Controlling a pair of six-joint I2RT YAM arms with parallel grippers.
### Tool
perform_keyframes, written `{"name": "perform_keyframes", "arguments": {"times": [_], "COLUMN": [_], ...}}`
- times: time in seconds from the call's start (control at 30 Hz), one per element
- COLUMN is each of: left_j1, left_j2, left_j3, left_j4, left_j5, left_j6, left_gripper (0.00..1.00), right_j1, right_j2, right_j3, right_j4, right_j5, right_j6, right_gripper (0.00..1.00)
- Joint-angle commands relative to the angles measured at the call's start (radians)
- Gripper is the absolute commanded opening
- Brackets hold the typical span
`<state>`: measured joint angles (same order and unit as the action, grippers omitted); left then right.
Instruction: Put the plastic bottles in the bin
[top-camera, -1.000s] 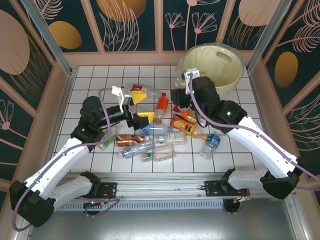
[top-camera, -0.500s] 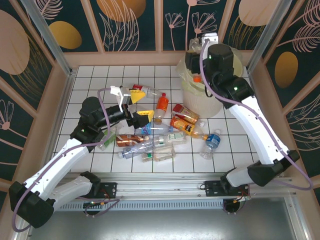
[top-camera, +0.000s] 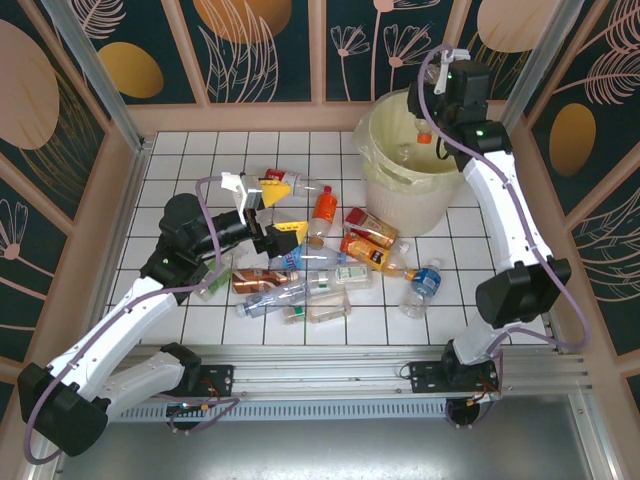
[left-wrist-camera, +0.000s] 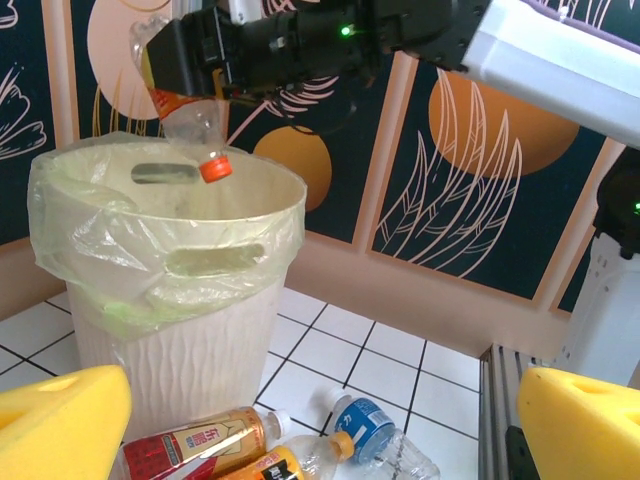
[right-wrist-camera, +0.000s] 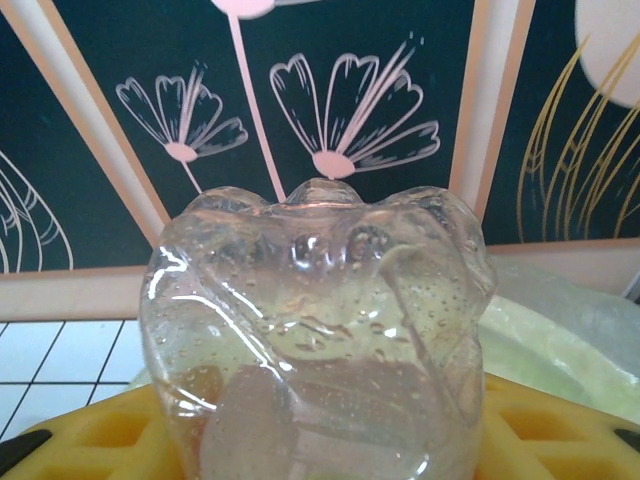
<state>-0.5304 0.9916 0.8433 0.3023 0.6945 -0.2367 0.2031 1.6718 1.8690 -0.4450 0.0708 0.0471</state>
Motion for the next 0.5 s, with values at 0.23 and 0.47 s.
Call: {"name": "perform_keyframes", "arguments": {"times": [0.23, 0.47], "left_j1": [-0.003, -0.003], "left_j2": [-0.006, 0.001], "left_j3": [0.017, 0.025], "left_j4": [-0.022, -0.034], "left_j5": [0.03, 0.041], "left_j6": [0.028, 0.03], "left_gripper": [0.99, 0.99], "right_j1": [-0.068, -0.074], "right_j2": [0.091, 0.135], "right_j3": [0.012, -0.026], "right_j4": [-0.052, -0.097], "right_j5": [-0.319, -0.433], "right_j6": [0.01, -0.007], "right_gripper": [0.55, 0.55]}}
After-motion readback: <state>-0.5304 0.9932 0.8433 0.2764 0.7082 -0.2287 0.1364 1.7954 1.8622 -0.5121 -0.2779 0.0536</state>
